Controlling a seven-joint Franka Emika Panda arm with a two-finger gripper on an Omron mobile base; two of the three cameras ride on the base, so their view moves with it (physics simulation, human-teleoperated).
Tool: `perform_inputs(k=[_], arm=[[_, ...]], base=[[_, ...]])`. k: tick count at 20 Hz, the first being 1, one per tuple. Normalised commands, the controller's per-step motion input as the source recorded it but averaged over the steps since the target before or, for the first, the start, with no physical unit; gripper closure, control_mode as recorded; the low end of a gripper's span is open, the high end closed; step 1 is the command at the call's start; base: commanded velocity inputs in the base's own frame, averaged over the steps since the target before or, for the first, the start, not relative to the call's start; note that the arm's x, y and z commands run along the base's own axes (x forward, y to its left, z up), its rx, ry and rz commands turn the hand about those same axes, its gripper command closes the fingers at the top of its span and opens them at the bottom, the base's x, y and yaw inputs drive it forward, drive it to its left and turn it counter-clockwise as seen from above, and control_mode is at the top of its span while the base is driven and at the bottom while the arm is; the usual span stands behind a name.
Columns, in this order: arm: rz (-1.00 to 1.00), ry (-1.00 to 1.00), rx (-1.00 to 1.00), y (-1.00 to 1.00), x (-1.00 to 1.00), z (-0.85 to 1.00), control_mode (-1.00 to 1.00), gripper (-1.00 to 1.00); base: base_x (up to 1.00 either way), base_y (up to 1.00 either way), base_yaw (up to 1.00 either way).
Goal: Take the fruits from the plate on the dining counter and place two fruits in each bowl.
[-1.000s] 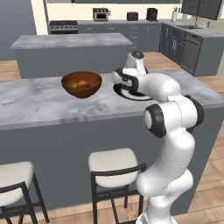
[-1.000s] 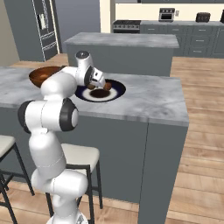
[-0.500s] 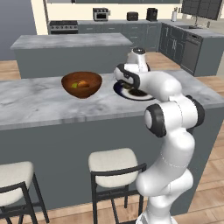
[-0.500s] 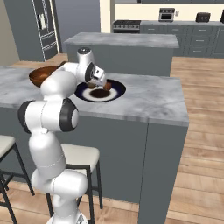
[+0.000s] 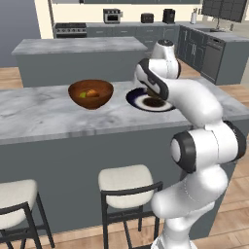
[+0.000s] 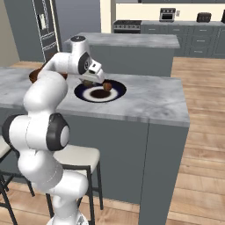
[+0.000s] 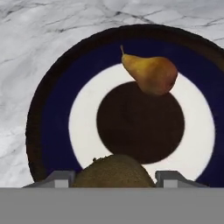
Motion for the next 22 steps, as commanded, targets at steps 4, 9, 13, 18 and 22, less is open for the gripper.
perform_inputs(k=[4, 9, 13, 18, 22], arm=[[0.00, 0.02, -0.01, 0.00, -1.00, 0.82, -1.00, 1.00], [0.00, 0.00, -0.02, 0.00, -0.99, 0.15, -1.00, 1.00], [0.01, 0.00, 0.00, 0.00, -1.00, 0.00, -1.00, 1.00], [0.00, 0.00, 0.00, 0.00, -0.84, 0.07, -1.00, 1.00], [0.03, 0.00, 0.00, 0.00, -0.36, 0.21, -1.00, 1.00]], base=[[0.00, 0.00, 0.00], [0.00, 0.00, 0.00], [0.00, 0.00, 0.00], [0.00, 0.00, 0.00], [0.00, 0.00, 0.00]])
